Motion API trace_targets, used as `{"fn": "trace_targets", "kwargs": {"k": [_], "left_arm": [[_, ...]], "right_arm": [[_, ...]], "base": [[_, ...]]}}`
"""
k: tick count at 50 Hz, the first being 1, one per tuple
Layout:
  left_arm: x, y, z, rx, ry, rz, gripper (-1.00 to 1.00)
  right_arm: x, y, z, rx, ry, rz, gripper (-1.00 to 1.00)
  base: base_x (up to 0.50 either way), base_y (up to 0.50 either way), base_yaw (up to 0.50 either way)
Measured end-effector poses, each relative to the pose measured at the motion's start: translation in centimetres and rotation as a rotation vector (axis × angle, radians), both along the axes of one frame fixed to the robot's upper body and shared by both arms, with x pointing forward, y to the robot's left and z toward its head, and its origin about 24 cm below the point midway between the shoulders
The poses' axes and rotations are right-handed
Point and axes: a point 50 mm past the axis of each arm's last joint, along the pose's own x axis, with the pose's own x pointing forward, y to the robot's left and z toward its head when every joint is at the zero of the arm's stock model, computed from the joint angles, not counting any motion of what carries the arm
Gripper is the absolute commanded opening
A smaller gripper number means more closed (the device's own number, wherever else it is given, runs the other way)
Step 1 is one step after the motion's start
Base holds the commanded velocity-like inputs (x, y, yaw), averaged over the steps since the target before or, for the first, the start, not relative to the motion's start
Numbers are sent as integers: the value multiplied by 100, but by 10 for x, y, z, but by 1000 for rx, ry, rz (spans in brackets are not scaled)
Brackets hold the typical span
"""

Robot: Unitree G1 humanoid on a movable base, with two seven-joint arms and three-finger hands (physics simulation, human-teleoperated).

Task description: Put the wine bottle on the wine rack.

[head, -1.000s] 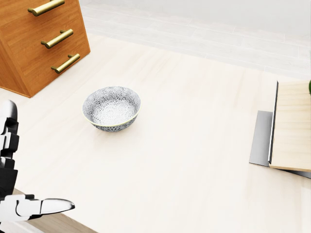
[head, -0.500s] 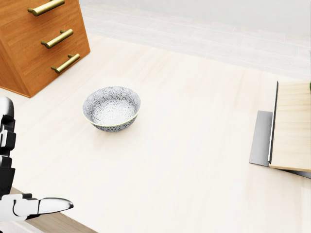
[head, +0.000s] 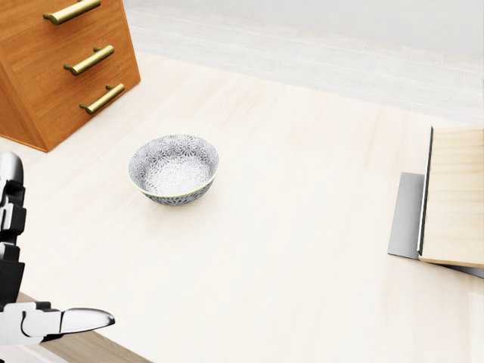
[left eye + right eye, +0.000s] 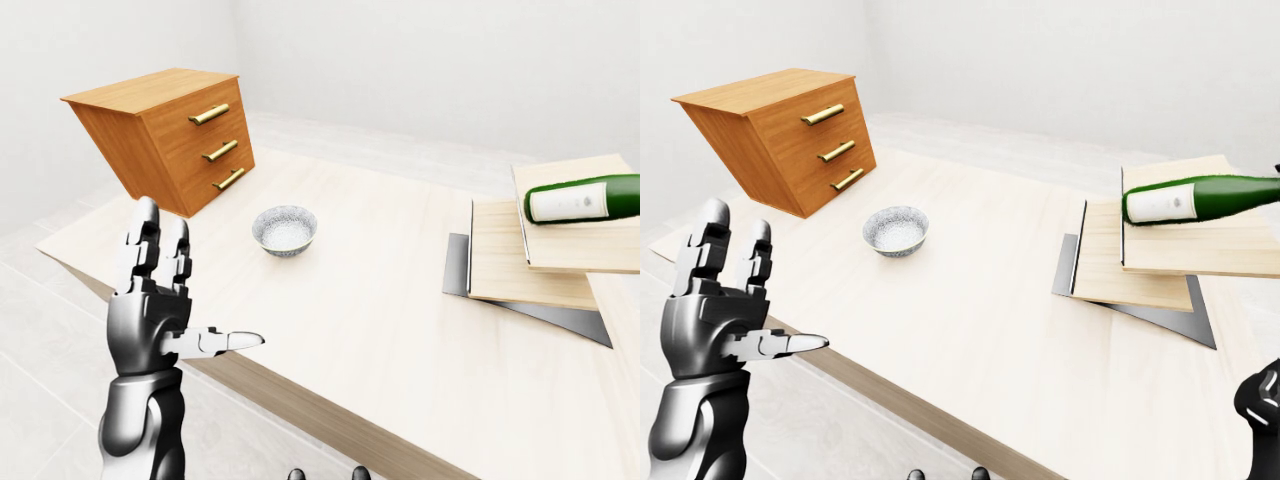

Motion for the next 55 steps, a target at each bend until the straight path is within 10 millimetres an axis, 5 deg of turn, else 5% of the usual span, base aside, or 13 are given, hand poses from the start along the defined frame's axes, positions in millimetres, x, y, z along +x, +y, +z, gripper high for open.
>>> {"fn": "trace_targets", "kwargs": {"k": [15, 32, 37, 39, 44, 55], "left_arm": [[1, -1, -4, 2, 22, -6, 100], [1, -3, -5, 6, 23, -11, 100], [0, -3, -4, 7, 22, -11, 100], [0, -3, -4, 7, 23, -12, 100], [0, -3, -4, 8, 23, -12, 100], [0, -3, -5, 8, 25, -12, 100]], "right_arm": [[-8, -5, -29, -2, 115, -16, -30], [-13, -7, -38, -35, 197, -27, 3], [-13, -7, -38, -38, 201, -29, 32], [-13, -7, -38, -38, 202, -30, 68], [-13, -7, -38, -35, 200, -33, 100], [-13, -8, -38, -28, 208, -45, 100]], "base": [[0, 0, 0], [0, 0, 0], [0, 0, 0], [0, 0, 0], [0, 0, 0], [0, 0, 0]]}}
